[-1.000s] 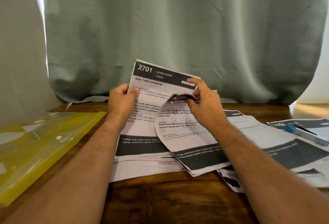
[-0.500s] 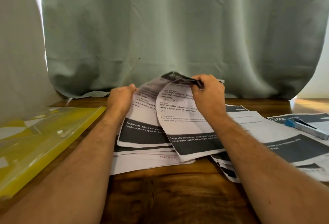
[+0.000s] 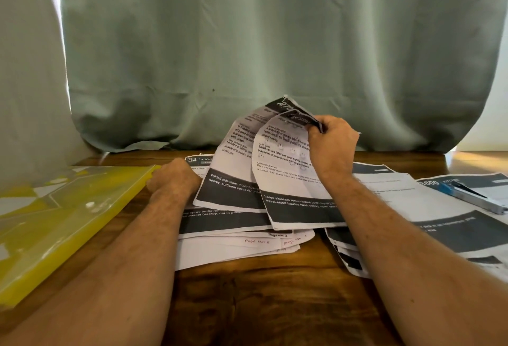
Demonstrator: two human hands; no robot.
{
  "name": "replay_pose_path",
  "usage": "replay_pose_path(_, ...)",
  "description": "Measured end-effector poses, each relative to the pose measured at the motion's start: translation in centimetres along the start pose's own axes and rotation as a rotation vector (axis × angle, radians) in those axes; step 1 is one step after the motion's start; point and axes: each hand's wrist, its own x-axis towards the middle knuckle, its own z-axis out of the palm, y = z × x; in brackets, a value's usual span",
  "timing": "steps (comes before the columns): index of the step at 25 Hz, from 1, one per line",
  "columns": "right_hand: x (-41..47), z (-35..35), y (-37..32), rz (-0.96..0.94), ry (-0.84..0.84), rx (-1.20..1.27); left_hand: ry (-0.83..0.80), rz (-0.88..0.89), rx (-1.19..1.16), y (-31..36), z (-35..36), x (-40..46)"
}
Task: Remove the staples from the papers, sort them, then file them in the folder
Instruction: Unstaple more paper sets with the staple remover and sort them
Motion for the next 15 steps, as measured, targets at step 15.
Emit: replay_pose_path(15, 0.25, -0.78, -0.8, 0.024, 0.005, 0.002, 0.107, -0.039, -0.191, -0.29, -0.77, -0.16)
